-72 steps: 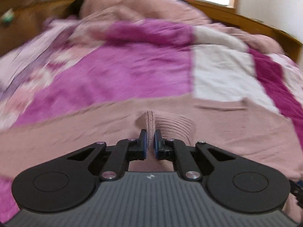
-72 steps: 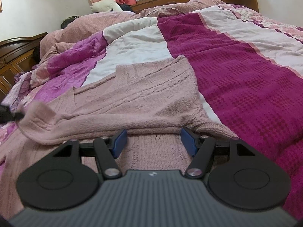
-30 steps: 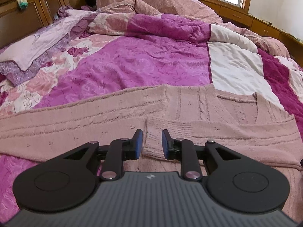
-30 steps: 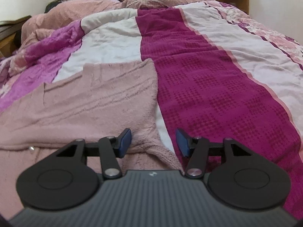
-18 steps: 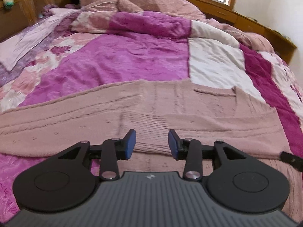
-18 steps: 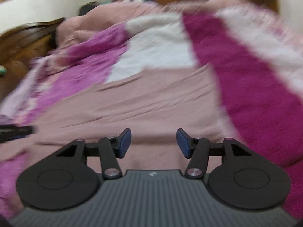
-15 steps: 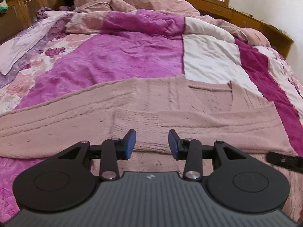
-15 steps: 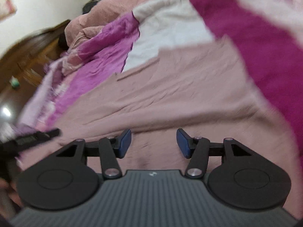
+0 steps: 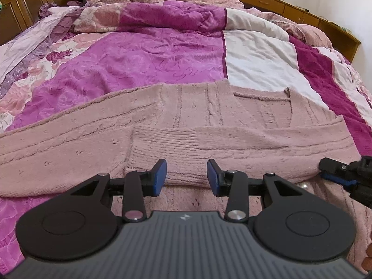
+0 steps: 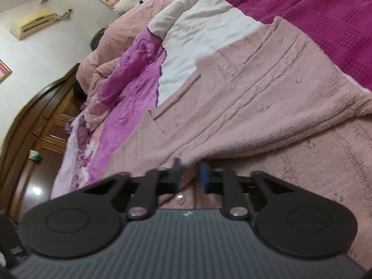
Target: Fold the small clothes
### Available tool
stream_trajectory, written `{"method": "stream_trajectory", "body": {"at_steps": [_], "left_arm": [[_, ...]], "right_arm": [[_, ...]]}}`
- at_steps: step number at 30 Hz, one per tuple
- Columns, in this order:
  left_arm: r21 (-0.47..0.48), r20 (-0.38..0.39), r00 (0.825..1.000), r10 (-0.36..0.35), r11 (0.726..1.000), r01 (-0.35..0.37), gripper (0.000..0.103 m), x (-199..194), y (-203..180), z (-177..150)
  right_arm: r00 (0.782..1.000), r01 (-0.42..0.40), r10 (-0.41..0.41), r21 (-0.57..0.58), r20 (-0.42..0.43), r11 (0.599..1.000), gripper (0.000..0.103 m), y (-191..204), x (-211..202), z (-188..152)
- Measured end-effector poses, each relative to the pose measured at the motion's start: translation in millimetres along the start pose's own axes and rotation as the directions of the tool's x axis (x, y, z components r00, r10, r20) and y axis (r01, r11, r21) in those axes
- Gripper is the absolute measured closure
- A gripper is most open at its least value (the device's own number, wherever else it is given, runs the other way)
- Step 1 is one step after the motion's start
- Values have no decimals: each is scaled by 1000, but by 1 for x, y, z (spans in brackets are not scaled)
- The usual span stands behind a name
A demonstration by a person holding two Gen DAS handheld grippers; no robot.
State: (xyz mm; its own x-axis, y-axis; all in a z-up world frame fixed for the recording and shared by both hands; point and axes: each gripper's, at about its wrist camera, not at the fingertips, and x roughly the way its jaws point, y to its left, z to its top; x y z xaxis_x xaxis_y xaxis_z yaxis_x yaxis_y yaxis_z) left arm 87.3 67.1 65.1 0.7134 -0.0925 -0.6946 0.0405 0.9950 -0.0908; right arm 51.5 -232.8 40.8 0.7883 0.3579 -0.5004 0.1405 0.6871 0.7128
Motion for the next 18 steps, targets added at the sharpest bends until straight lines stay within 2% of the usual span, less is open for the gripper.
{"method": "stream_trajectory", "body": {"at_steps": [1, 5, 9, 15, 18], "left_arm": [[11, 0, 1000, 1, 1000, -1, 57, 4, 0, 0], [60, -20, 999, 50, 997, -49, 57, 21, 0, -2], [113, -29, 997, 70, 991, -67, 56, 30, 2, -1], [115, -48, 996, 76, 991, -70, 56, 34, 5, 4], [135, -41, 995, 86, 988, -80, 55, 34, 1, 1]], "right_arm": [[1000, -11, 11, -8, 3, 1000, 97, 2, -2, -1], [999, -37, 38, -37, 11, 999, 97, 13, -11, -3], [999, -40, 39, -64, -12, 997, 96, 12, -13, -3], [999, 18, -12, -175, 34, 984, 93, 21, -9, 4], [997, 74, -73, -268, 11, 961, 94, 25, 4, 0]]}}
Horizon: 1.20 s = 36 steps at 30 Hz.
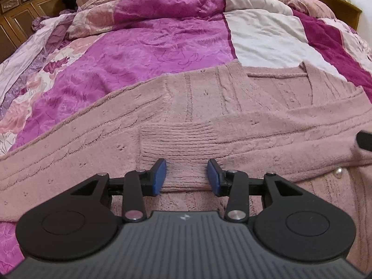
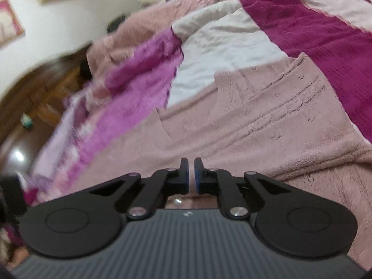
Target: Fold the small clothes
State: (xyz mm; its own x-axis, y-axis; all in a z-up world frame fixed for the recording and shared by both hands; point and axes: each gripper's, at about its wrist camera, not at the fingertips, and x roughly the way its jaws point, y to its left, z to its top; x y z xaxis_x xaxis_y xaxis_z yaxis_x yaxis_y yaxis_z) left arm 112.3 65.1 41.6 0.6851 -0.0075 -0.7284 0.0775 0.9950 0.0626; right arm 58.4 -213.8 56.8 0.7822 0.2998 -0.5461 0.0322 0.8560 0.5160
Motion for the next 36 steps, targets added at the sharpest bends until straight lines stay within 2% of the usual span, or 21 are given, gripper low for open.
{"method": "stream_trajectory", "body": {"at_steps": [2, 8, 9, 11, 12, 13, 17, 22, 27, 30, 32, 34, 36], "left_arm": [[6, 6, 1000, 6, 1000, -6, 55, 0, -2, -2], [-19, 6, 1000, 8, 1000, -8, 55, -12, 4, -2], [-30, 7, 1000, 11, 999, -11, 55, -17, 7, -2], [-52, 15, 1000, 23, 998, -23, 55, -27, 13, -1], [-63, 20, 999, 33, 997, -32, 55, -33, 18, -1], [-80, 27, 999, 46, 996, -43, 55, -39, 24, -2], [-166, 24, 996, 84, 983, -79, 51, -58, 53, -4], [-296, 14, 989, 150, 945, -139, 45, -75, 100, -13], [-435, -15, 980, 199, 881, -186, 35, -82, 147, -31], [-542, -24, 980, 196, 821, -178, 33, -80, 169, -45], [-617, -21, 982, 188, 771, -160, 32, -77, 181, -55], [-687, 1, 989, 150, 719, -109, 32, -73, 192, -66], [-761, 11, 996, 86, 647, -47, 32, -66, 202, -77]], "right_arm": [[996, 48, -51, -32, -78, 998, 97, -2, 16, -10], [1000, 10, -10, 20, -25, 1000, 96, -13, 9, -18], [1000, 2, -1, 18, -27, 1000, 92, -13, 6, -17], [1000, -7, 7, -6, -18, 1000, 73, -12, -1, -15], [1000, -12, 11, -20, -8, 1000, 54, -10, -5, -15], [1000, -11, 12, -29, 6, 1000, 41, -9, -10, -14], [999, 0, 4, -82, 43, 997, 41, -3, -28, -16], [999, 13, -8, -124, 42, 992, 41, -2, -47, -20], [998, 45, -37, -168, 46, 985, 41, -1, -62, -30], [997, 73, -64, -194, 51, 978, 41, 0, -67, -37], [995, 96, -87, -213, 52, 972, 41, 1, -69, -41], [992, 122, -112, -218, 59, 968, 41, 2, -70, -44], [991, 129, -118, -216, 62, 968, 41, 1, -70, -47]]}}
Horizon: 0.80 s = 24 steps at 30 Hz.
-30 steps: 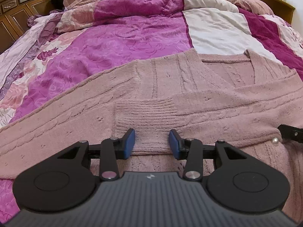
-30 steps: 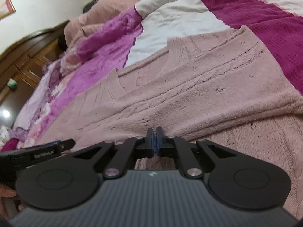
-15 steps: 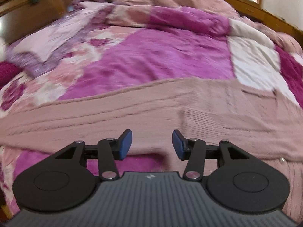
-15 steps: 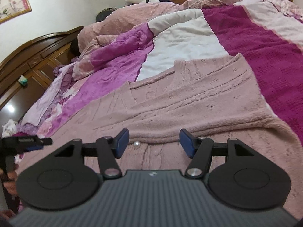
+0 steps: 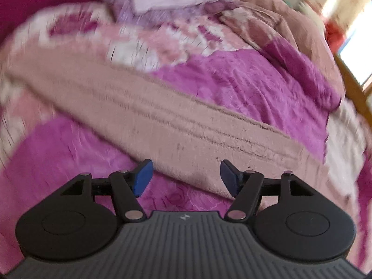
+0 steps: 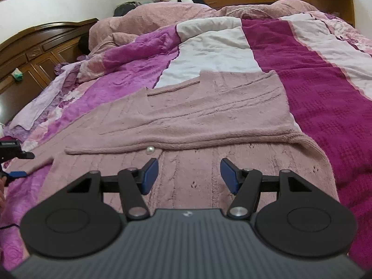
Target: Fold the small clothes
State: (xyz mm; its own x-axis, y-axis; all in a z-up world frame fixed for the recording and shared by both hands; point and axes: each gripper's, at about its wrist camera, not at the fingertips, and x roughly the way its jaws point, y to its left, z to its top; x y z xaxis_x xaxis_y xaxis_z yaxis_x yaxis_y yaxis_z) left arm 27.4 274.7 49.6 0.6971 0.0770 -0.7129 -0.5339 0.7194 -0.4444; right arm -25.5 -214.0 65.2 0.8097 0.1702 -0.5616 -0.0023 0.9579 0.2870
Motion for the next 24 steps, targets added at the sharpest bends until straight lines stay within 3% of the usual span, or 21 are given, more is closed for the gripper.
{"method": "stream_trajectory", "body": {"at_steps": [3, 8, 12, 17, 20, 24], "left_arm": [[-110, 1, 999, -39, 993, 39, 32, 5, 16, -2], [-193, 58, 997, -47, 979, 57, 32, 0, 26, 0], [-185, 121, 992, 20, 983, 3, 32, -3, 32, 9], [-182, 110, 994, -2, 983, 22, 32, 23, 47, 33], [-152, 143, 990, -11, 988, 33, 33, 29, 46, 41], [-90, 181, 983, -19, 995, 36, 72, 27, 41, 44]], "right_arm": [[1000, 6, -6, 5, -4, 1000, 41, 0, 1, -2], [1000, 11, -11, -3, -13, 1000, 41, 4, 2, -4], [1000, 15, -15, 0, -15, 1000, 41, 5, 2, -6], [1000, 25, -24, 15, -20, 1000, 41, 3, 2, -8], [999, 33, -32, 28, -25, 999, 41, 3, 2, -10], [999, 40, -39, 31, -31, 999, 41, 2, 2, -12]]}}
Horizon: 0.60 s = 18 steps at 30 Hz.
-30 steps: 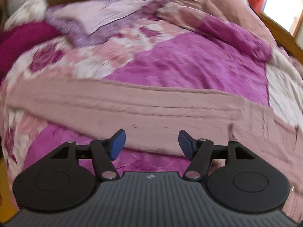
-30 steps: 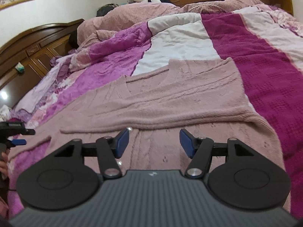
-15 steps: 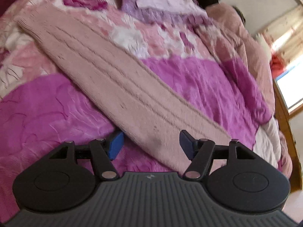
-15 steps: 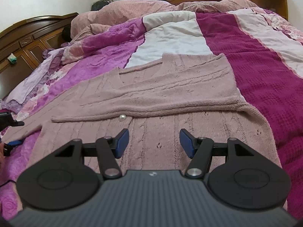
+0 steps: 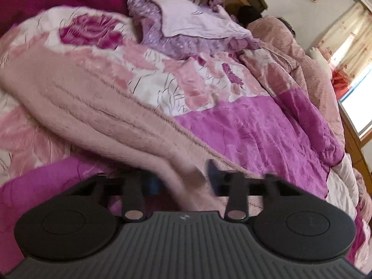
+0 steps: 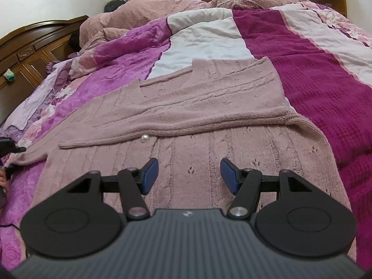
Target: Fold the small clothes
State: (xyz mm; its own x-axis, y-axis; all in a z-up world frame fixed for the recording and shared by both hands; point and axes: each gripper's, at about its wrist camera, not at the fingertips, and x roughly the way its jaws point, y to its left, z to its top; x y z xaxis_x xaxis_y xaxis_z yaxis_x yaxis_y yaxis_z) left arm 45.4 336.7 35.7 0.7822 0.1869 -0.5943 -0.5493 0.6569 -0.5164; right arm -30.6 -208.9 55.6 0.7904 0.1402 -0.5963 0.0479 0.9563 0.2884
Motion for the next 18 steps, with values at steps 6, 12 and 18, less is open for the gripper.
{"method": "stream_trajectory", "body": {"at_steps": [6, 12, 18], "left_arm": [[60, 68, 991, -117, 992, 113, 90, -28, -10, 2], [147, 100, 961, -259, 959, 243, 91, -63, -43, 2], [293, 93, 919, -384, 892, 343, 90, -97, -97, -12]], "right_arm": [[1000, 17, -17, 17, 8, 1000, 41, -4, 0, 2], [999, 41, -41, 43, 8, 998, 41, -9, 0, 1], [999, 53, -54, 61, 7, 997, 41, -12, -1, 0]]}}
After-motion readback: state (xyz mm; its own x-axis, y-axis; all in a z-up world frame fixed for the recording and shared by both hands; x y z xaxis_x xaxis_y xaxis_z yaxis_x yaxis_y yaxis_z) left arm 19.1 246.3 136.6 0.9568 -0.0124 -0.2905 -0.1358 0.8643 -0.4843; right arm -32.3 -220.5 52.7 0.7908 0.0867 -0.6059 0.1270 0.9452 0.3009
